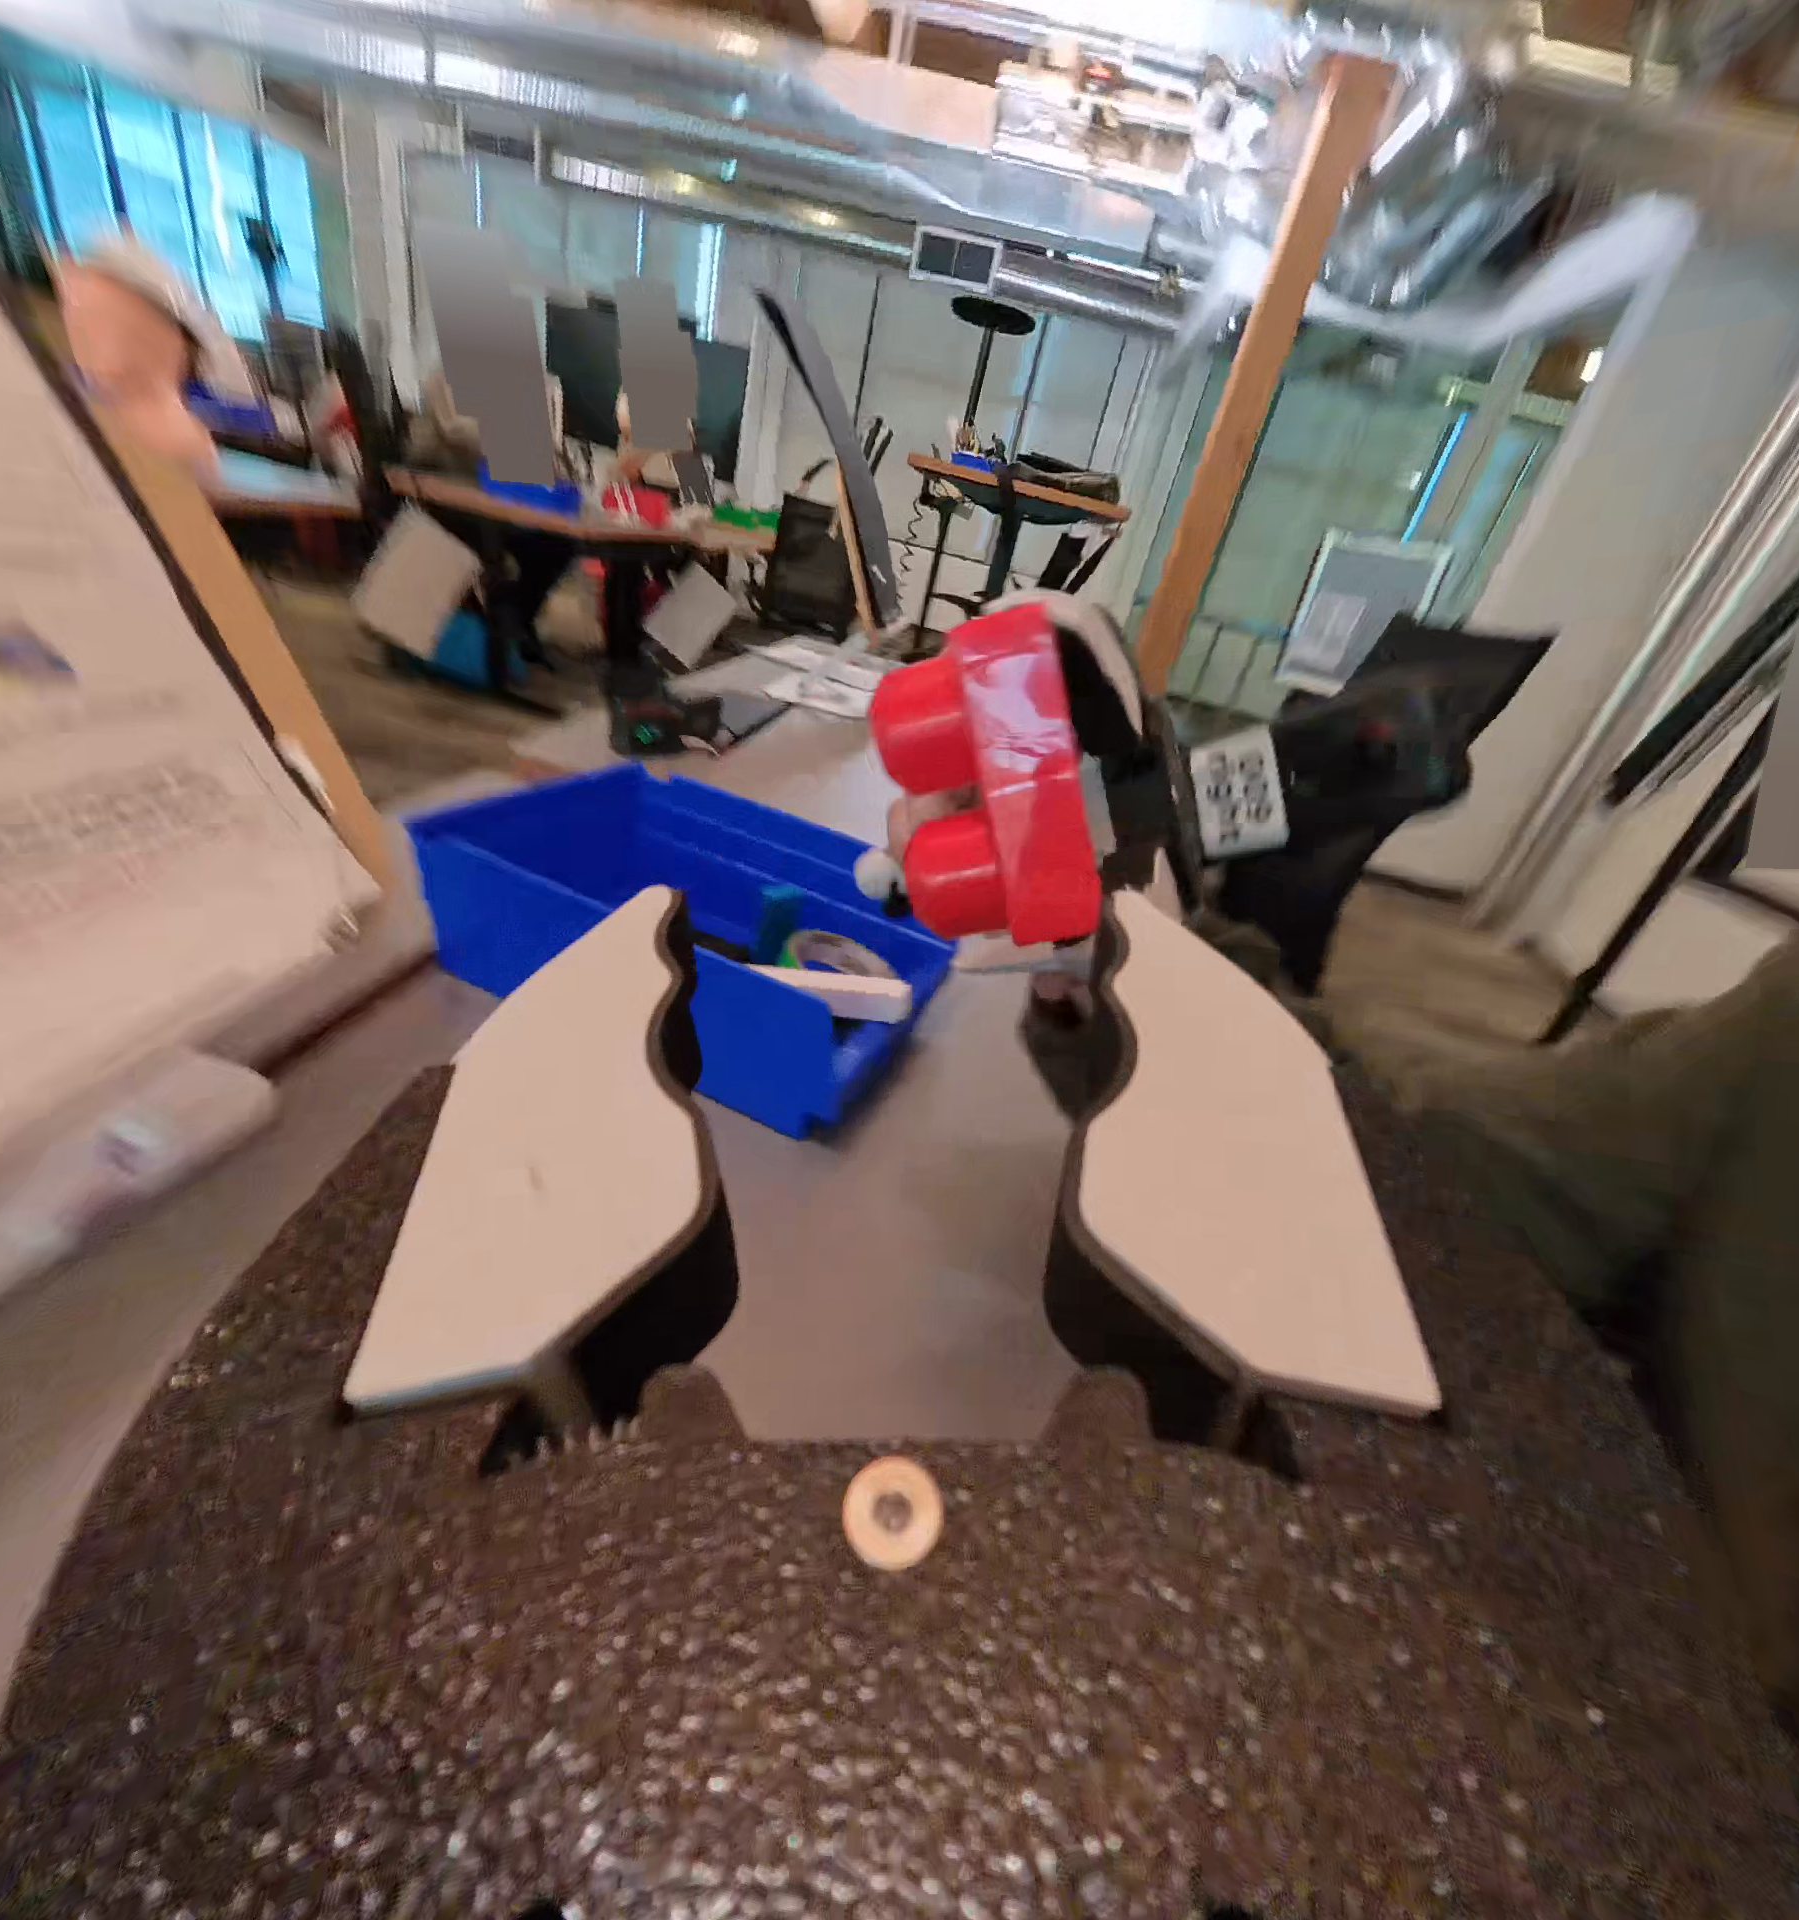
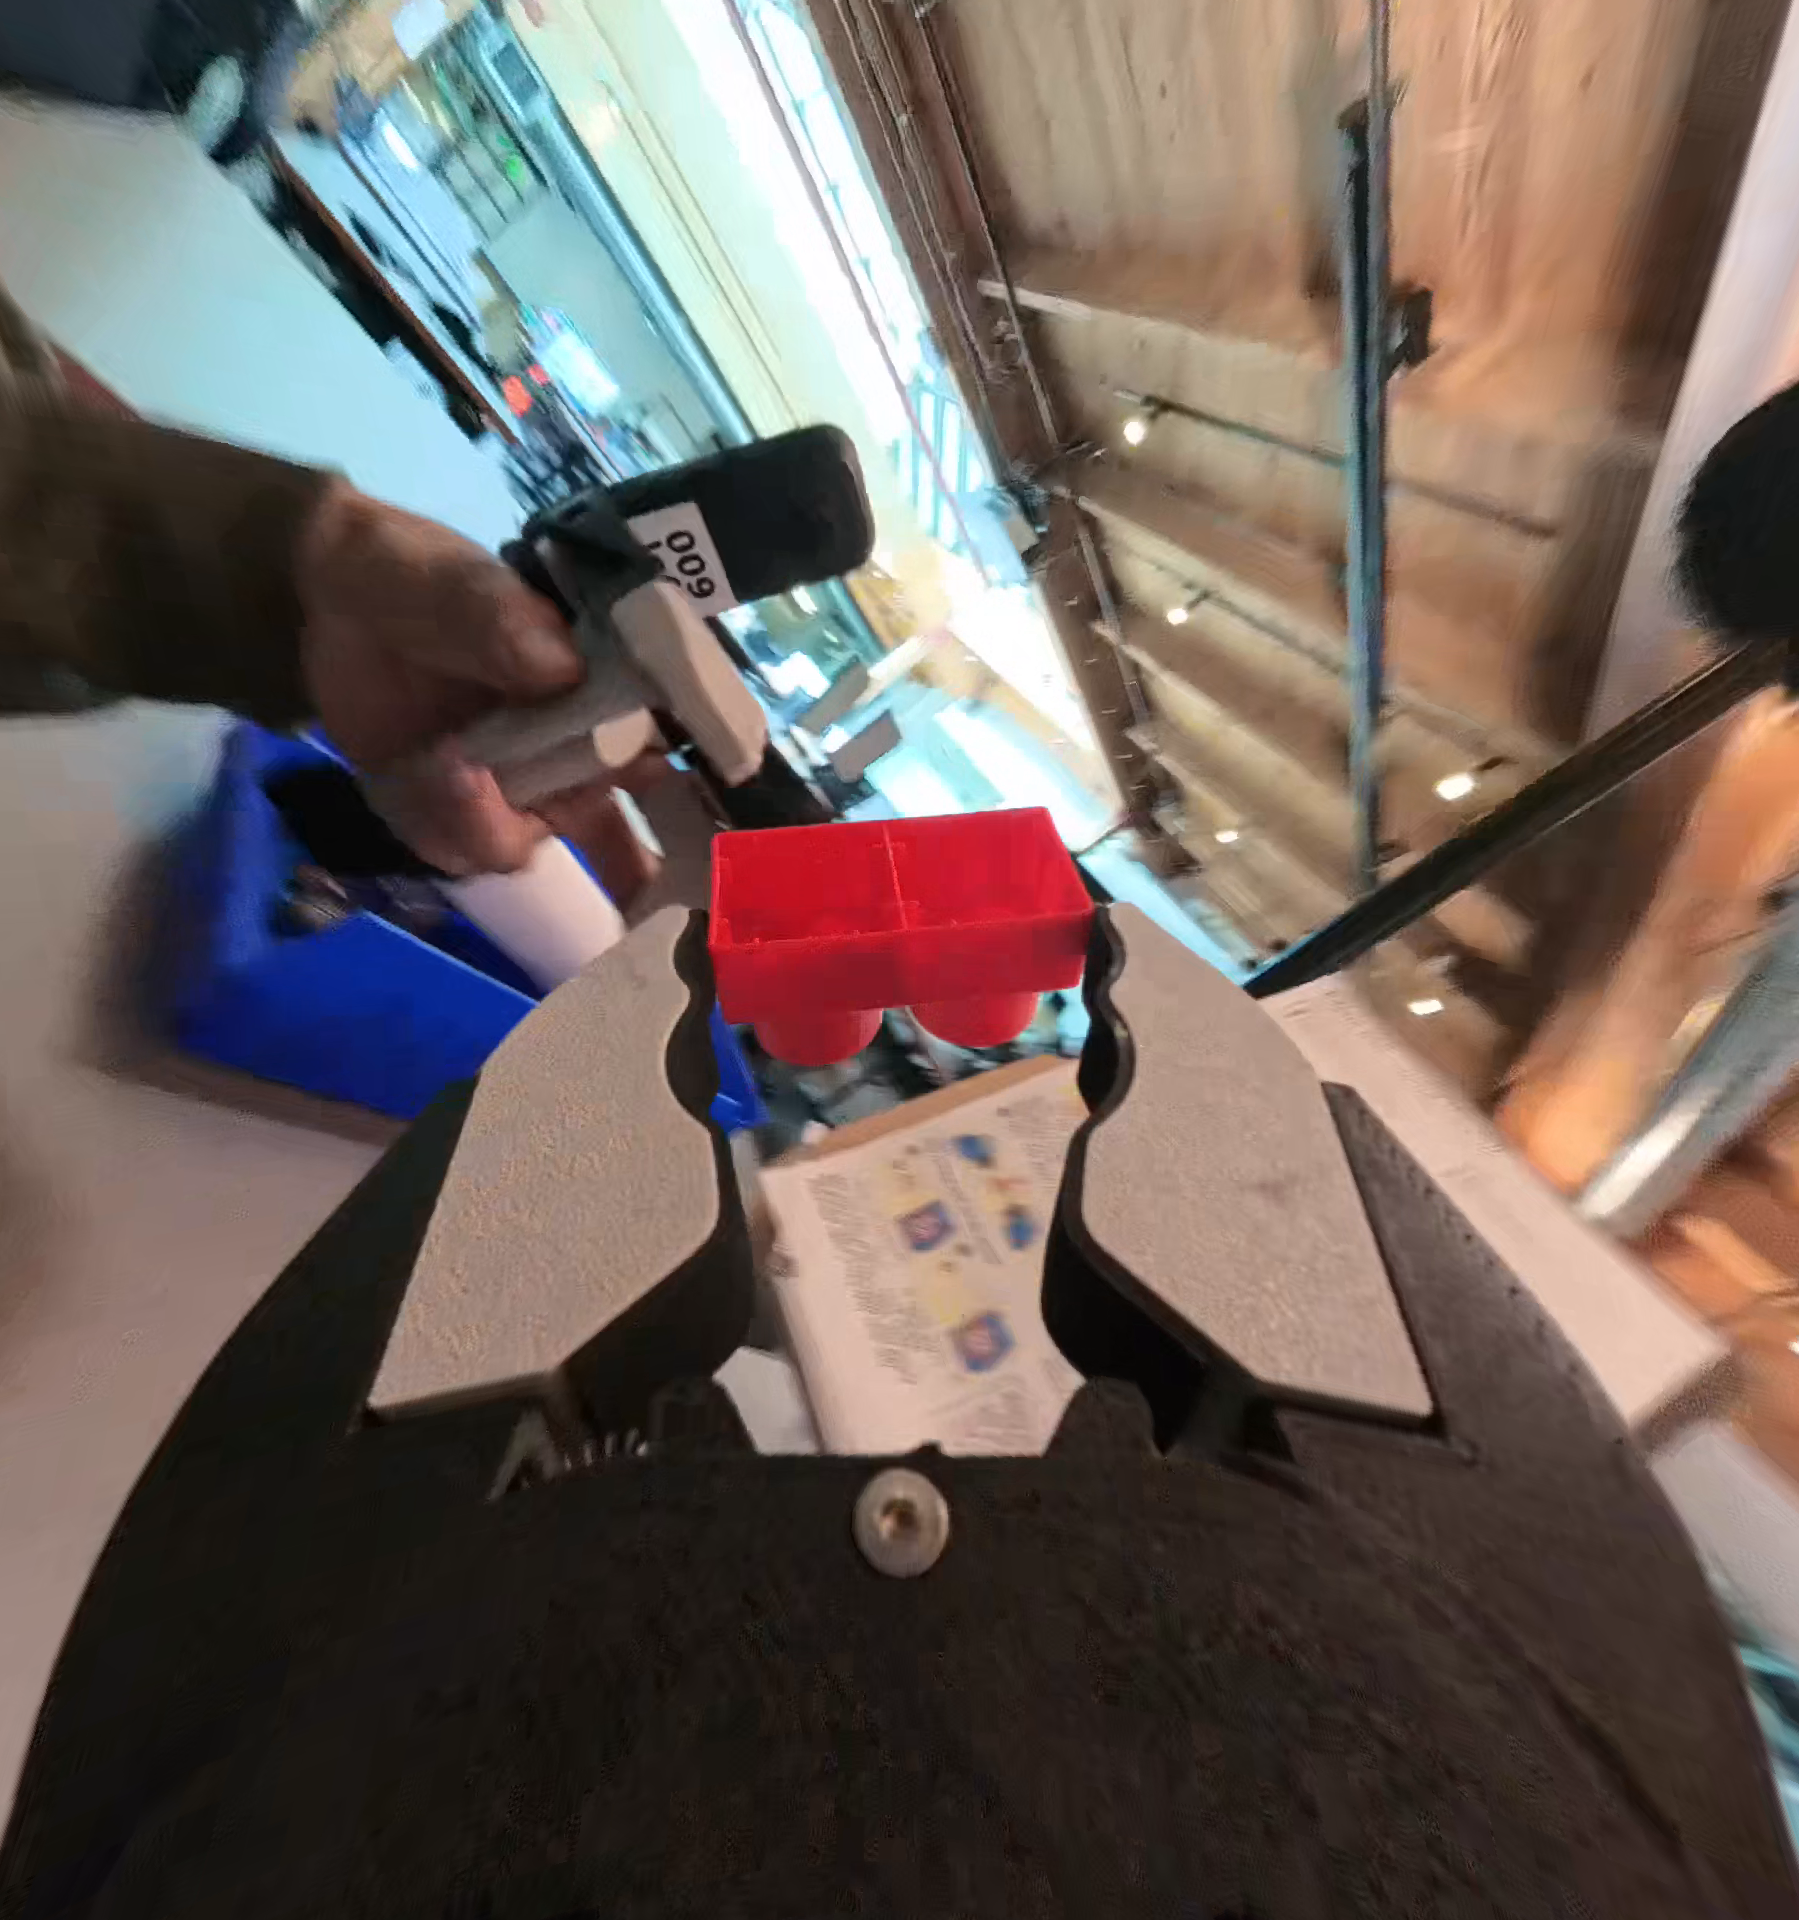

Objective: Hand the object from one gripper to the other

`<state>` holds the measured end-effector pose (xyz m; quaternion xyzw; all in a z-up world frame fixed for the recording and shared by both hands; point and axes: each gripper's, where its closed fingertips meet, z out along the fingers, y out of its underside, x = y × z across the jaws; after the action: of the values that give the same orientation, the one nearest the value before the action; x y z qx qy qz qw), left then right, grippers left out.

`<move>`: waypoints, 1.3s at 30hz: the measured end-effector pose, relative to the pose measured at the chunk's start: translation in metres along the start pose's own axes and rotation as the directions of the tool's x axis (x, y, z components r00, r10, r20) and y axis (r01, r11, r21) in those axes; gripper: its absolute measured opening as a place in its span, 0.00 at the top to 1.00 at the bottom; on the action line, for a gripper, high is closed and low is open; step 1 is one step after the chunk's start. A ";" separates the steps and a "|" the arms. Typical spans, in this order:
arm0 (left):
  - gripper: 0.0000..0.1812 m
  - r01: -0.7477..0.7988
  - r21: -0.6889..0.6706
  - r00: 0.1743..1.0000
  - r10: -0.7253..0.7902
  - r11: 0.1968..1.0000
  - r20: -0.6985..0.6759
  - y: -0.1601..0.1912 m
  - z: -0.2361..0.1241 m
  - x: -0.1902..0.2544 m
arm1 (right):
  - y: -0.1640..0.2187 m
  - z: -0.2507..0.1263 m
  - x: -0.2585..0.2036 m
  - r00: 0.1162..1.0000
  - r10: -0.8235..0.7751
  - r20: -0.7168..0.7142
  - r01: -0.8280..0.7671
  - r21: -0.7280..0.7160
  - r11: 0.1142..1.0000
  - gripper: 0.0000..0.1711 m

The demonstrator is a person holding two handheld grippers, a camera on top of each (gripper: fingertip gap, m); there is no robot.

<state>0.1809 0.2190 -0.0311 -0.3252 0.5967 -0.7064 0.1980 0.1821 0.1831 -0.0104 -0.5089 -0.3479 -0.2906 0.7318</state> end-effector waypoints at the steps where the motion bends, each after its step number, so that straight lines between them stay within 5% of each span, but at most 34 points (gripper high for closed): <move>1: 0.59 0.094 -0.014 0.995 -0.094 0.995 -0.023 0.002 0.002 -0.001 | 0.002 0.000 0.001 0.997 -0.072 -0.014 0.072 -0.030 0.997 0.60; 3: 0.62 0.169 -0.048 0.983 -0.172 0.984 -0.066 0.009 0.005 0.001 | 0.006 0.001 -0.004 0.979 -0.202 0.000 0.201 -0.074 0.977 0.60; 7: 0.60 0.090 -0.103 0.996 -0.092 0.991 -0.016 0.020 0.012 -0.001 | 0.018 0.009 -0.027 0.919 -0.377 0.112 0.390 -0.142 0.910 0.60; 14: 0.79 -0.094 -0.126 0.991 0.081 0.988 -0.104 0.026 0.016 0.015 | 0.008 0.016 -0.038 0.941 -0.317 0.122 0.328 -0.083 0.941 0.59; 19: 0.89 -0.242 -0.099 0.970 0.242 0.965 -0.020 0.020 0.012 0.005 | 0.008 0.013 -0.030 0.990 0.079 0.117 -0.070 -0.085 0.994 0.54; 23: 0.89 -0.397 -0.077 0.914 0.401 0.915 0.062 0.011 0.005 -0.003 | 0.002 0.009 -0.003 0.855 0.510 0.092 -0.512 0.001 0.859 0.51; 29: 0.89 -0.792 -0.262 0.561 0.826 0.552 0.044 0.026 0.012 -0.001 | 0.002 0.006 0.002 0.628 0.763 0.158 -0.770 -0.016 0.637 0.59; 33: 0.89 -0.896 -0.357 0.276 0.961 0.263 0.017 0.032 0.020 -0.007 | 0.013 0.003 -0.028 0.535 0.813 0.232 -0.781 -0.230 0.580 0.58; 35: 0.89 -0.901 -0.419 0.126 0.992 0.114 -0.002 0.034 0.022 -0.013 | 0.009 0.000 -0.032 0.387 0.884 0.264 -0.851 -0.268 0.453 0.49; 39: 0.89 -0.887 -0.458 -0.067 0.998 -0.059 0.003 0.028 0.027 -0.013 | 0.017 -0.002 -0.007 0.070 0.976 0.206 -0.969 -0.217 0.116 0.57</move>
<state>0.2060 0.2025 -0.0595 0.0537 0.7056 -0.1768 0.6841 0.1914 0.1871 -0.0259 -0.6556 -0.0234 0.3471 0.6702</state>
